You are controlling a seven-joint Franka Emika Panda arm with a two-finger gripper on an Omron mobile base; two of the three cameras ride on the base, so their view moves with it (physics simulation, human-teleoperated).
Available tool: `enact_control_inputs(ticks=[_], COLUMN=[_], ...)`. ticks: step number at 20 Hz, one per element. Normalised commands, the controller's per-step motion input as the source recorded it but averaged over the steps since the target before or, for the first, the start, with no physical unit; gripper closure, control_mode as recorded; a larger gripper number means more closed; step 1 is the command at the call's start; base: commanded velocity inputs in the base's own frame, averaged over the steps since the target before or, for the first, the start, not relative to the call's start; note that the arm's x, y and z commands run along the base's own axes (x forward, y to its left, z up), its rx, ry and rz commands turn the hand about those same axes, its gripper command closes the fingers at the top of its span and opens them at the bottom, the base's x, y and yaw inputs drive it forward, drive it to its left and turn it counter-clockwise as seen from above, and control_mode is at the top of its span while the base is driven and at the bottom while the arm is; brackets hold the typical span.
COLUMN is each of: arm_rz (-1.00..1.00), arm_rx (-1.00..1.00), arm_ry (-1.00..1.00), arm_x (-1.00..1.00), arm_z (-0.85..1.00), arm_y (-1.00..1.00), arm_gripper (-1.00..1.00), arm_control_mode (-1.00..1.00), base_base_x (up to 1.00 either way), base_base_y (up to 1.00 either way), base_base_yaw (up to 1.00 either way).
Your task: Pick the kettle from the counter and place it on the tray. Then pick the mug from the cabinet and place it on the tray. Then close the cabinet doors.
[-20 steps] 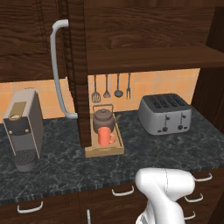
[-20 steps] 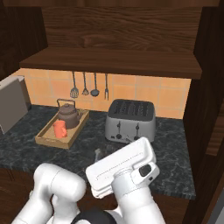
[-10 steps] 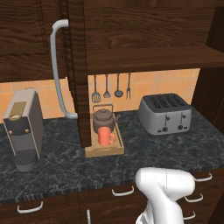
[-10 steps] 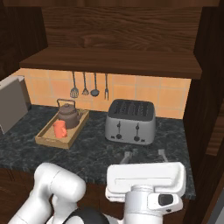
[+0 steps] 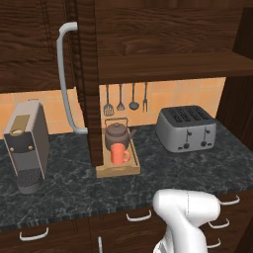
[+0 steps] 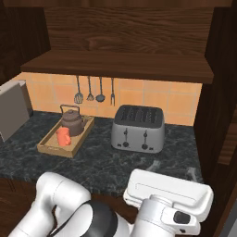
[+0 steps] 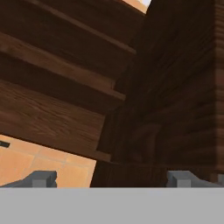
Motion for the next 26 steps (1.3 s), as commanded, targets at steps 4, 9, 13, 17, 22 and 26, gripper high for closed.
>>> enact_control_inputs(ticks=[4, 9, 13, 17, 22, 26], arm_rz=[-0.08, -0.01, 0.00, 0.00, 0.00, 0.00], arm_rx=[0.01, 0.00, 0.00, 0.00, 0.00, 0.00], arm_ry=[0.03, 0.05, 0.03, 0.04, 0.03, 0.02], arm_x=[0.14, 0.23, 0.28, 0.19, 0.11, 0.04], arm_z=[0.00, -0.13, -0.25, -0.32, -0.07, 0.00], arm_y=[-0.60, -0.52, -0.44, -0.37, -0.25, -0.21], arm_gripper=[-1.00, -1.00, -1.00, -1.00, -1.00, -1.00], arm_control_mode=[-1.00, -1.00, -1.00, -1.00, -1.00, -1.00], base_base_x=[0.00, 0.00, 0.00, 0.00, 0.00, 0.00], base_base_y=[0.00, 0.00, 0.00, 0.00, 0.00, 0.00], base_base_yaw=[0.00, 0.00, 0.00, 0.00, 0.00, 0.00])
